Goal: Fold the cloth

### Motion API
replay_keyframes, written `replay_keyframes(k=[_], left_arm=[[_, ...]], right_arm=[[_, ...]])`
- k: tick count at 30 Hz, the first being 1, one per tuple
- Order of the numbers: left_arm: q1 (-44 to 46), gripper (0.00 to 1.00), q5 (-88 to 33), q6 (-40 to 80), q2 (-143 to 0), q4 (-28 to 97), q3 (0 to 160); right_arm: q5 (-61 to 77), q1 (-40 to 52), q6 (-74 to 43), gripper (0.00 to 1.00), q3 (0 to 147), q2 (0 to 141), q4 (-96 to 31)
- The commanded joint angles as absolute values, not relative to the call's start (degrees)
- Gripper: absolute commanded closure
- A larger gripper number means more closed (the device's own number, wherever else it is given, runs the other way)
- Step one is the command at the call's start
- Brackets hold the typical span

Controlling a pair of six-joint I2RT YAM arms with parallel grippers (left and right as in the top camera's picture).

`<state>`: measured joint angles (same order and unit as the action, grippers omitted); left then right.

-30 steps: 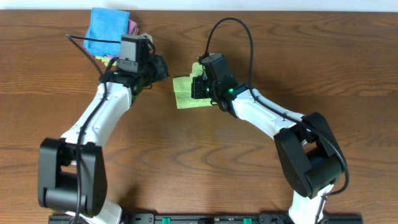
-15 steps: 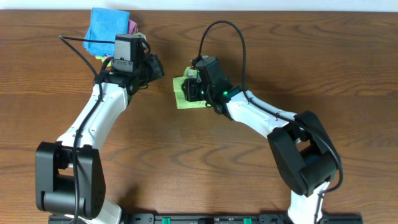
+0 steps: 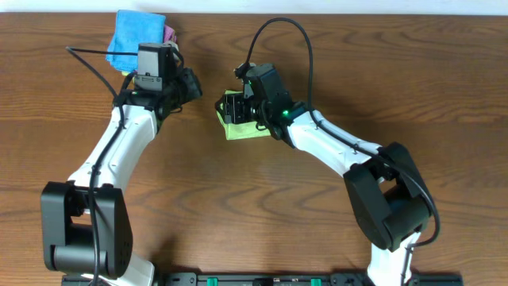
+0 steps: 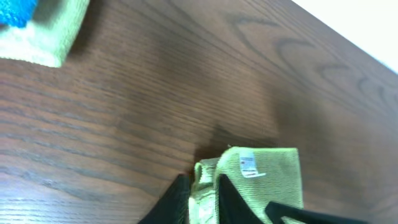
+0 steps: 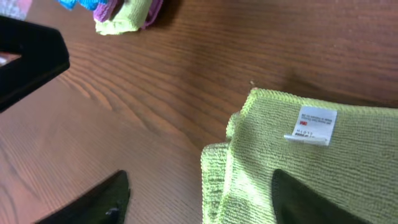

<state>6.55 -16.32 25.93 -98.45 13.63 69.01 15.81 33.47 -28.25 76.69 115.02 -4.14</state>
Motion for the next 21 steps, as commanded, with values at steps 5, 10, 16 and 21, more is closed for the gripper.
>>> replay_keyframes(k=[5, 10, 16, 21], left_arm=[[5.23, 0.36, -17.63, 25.76, -96.18, 17.02, 69.28], [5.19, 0.05, -22.35, 25.76, -96.18, 18.22, 69.28], [5.19, 0.05, -28.58, 26.15, -96.18, 19.59, 69.28], [5.23, 0.05, -30.09, 29.85, -96.29, 22.83, 69.14]], right_arm=[[13.54, 27.49, -24.27, 0.21, 78.06, 110.80, -8.67], [13.52, 23.33, -22.65, 0.01, 78.06, 106.85, -13.65], [13.43, 18.65, -17.19, 0.01, 78.06, 99.44, -24.49], [12.88, 14.35, -12.88, 0.01, 77.19, 91.72, -38.68]])
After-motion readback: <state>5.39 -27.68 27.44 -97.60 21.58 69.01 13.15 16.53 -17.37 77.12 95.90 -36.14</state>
